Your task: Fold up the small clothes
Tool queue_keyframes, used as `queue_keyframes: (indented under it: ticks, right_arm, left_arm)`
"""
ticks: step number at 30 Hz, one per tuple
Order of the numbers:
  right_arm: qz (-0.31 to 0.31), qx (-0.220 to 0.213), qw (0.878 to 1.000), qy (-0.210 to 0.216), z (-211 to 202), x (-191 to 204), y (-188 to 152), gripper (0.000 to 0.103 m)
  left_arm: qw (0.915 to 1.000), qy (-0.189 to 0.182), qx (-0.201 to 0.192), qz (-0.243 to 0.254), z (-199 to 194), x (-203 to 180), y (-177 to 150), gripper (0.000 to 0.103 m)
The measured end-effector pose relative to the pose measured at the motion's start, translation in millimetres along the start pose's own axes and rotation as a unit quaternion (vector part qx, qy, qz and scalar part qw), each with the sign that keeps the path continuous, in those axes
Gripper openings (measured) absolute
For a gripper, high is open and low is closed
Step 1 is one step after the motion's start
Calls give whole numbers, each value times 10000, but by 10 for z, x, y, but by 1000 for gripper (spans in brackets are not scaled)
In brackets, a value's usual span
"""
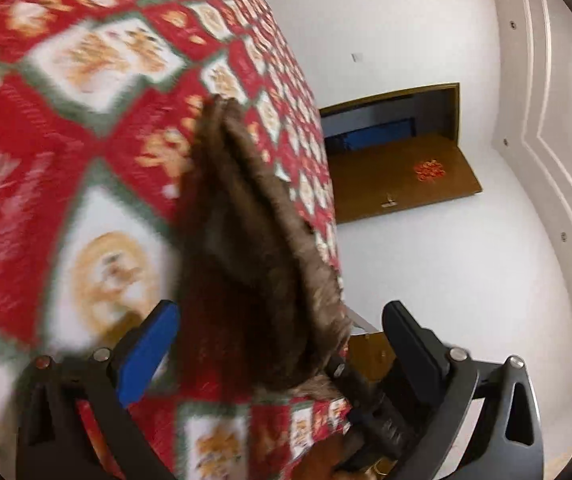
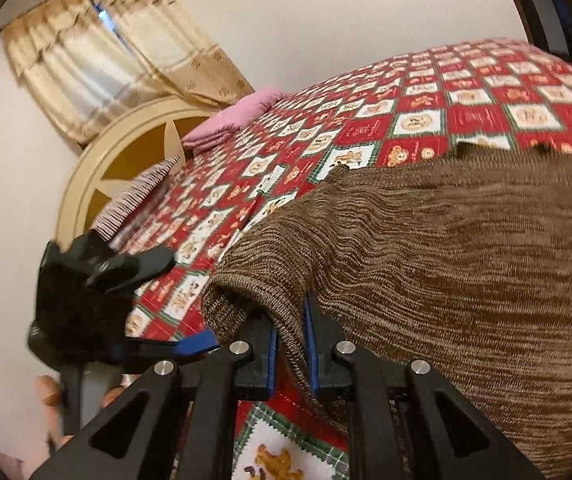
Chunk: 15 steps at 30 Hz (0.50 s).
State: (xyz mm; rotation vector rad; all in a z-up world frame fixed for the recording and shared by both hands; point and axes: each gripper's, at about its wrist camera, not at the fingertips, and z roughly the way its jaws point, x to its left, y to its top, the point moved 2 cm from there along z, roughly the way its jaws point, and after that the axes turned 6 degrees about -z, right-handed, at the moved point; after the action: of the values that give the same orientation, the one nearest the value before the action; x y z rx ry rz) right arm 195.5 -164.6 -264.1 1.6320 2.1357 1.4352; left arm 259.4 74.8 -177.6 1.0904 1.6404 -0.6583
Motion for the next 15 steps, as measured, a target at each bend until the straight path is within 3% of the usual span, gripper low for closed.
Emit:
queue_keyframes:
  ticks: [4,8,9,10,12,13,14,15]
  right_arm:
    - [-131,75,9999,4,109,68,-15,11]
    - [-319,442,9984,-135,247,127,-127,15]
    - [-307,628,9974,-194,277,136,-164,17]
    - [-206,812,9965,-58,283,131,-200,27]
    - [-33,876,9956,330,163,97,-252,45]
    - [-40,748,9966,348,64,67,-250,46]
    - [-80,485,9985,228,-95,13,-224,46]
    - [-125,152,9998,-24,-259,-63,-176,46]
  left_arm:
    - [9991,-206,362,125,294,-154,91,103]
    - [9983,133,469,314,527,-172,164,101]
    - [9978,279,491,336,562,-159,176,91]
    - [9971,401,509,395,572,-144,179,84]
    - [9943,733,574,517,573,-90,197,57]
    - [9934,810,599,556,550,-54,210,49]
    - [9922,889,612,623,522,-36,213,29]
    - [9904,1014,592,724,491,-15,215,16]
